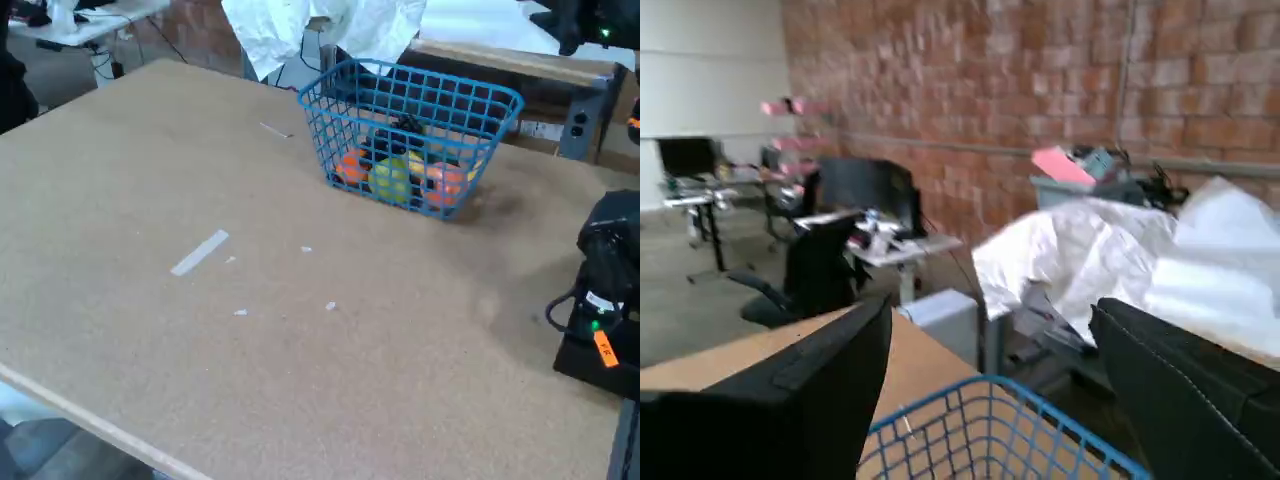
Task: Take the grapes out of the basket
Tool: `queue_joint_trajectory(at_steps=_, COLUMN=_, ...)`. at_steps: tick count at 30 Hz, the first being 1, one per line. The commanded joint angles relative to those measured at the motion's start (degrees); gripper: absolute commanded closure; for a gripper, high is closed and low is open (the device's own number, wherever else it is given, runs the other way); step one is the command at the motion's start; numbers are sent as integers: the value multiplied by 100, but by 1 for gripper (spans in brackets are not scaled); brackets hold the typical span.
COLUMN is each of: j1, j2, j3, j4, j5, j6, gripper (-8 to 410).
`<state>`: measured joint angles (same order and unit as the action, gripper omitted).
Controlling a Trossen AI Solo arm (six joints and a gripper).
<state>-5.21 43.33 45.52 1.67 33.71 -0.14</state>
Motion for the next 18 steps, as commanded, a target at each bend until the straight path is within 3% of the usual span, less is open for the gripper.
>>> queue_joint_trajectory(at_steps=1, j1=-369, j2=400, j3=190, j4=-348, j5=24, j6=501, gripper=125)
queue_joint_trajectory(at_steps=4, j1=-791, j2=710, j3=256, j4=-511, j5=-186, j6=739, gripper=125)
queue_joint_trajectory(at_steps=10, j1=-1827, j2=1335, j3=389, j4=-813, j5=-1580, j6=1408, gripper=125)
queue_joint_trajectory(at_steps=18, j1=-2341, j2=2090, j3=756, j4=-914, j5=-2041, j6=1458, gripper=125)
